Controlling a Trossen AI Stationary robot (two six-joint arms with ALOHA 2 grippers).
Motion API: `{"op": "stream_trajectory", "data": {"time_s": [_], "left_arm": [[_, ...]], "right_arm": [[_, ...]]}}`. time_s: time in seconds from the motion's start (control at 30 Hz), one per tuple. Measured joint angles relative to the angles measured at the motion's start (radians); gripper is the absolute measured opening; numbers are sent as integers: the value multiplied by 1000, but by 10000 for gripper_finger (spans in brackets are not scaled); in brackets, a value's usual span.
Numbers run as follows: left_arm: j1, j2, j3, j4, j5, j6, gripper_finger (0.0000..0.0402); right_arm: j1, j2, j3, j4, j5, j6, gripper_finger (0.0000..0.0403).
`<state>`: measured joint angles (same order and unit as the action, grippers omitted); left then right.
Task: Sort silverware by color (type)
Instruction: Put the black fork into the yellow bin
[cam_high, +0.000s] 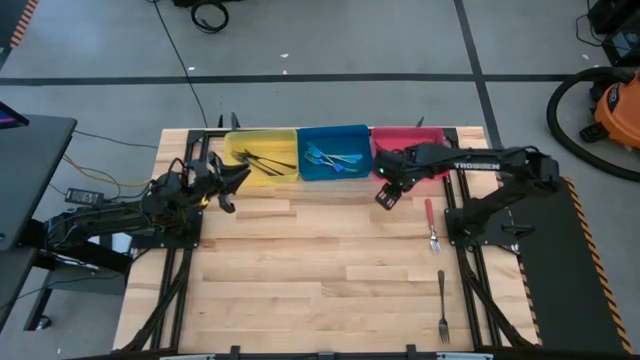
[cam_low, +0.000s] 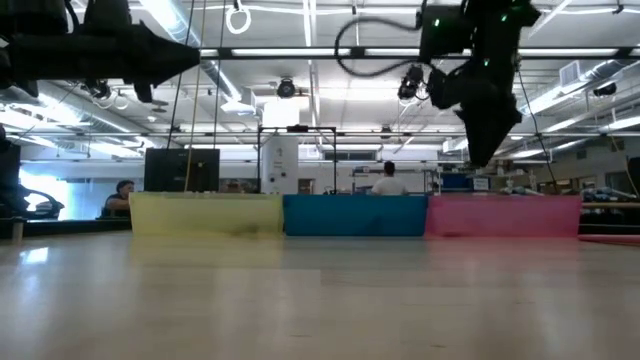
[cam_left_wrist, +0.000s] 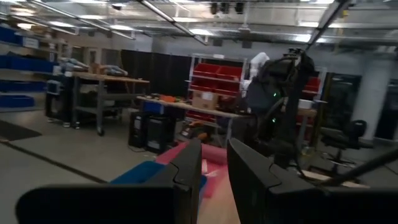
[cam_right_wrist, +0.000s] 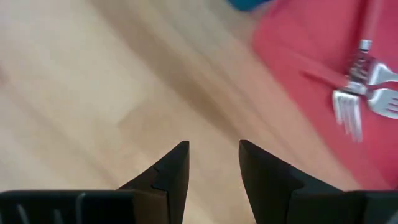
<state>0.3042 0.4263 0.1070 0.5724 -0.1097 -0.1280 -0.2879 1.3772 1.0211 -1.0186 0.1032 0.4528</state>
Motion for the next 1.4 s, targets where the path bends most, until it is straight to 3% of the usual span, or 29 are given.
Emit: {"op": "stream_trajectory", "data": {"time_s": [0.23, 0.47, 0.73, 0.97, 1.23, 1.4], "left_arm": [[-3, 14, 22, -9, 82, 0, 78], [-48, 146, 134, -84, 131, -6, 78], [-108, 284, 227, -94, 132, -18, 78], [-113, 337, 275, -86, 132, -34, 78], [-133, 439, 275, -52, 132, -150, 78], [-184, 493, 275, -29, 136, -147, 78]], "right_arm": [[226, -108, 5, -11, 56, 194, 147], [443, -168, 5, -11, 59, 366, 146], [745, -161, 5, 8, 65, 622, 146], [976, -131, 5, 143, 115, 800, 146], [1120, -88, 5, 232, 224, 1040, 146], [1168, -30, 5, 241, 191, 1296, 146]]}}
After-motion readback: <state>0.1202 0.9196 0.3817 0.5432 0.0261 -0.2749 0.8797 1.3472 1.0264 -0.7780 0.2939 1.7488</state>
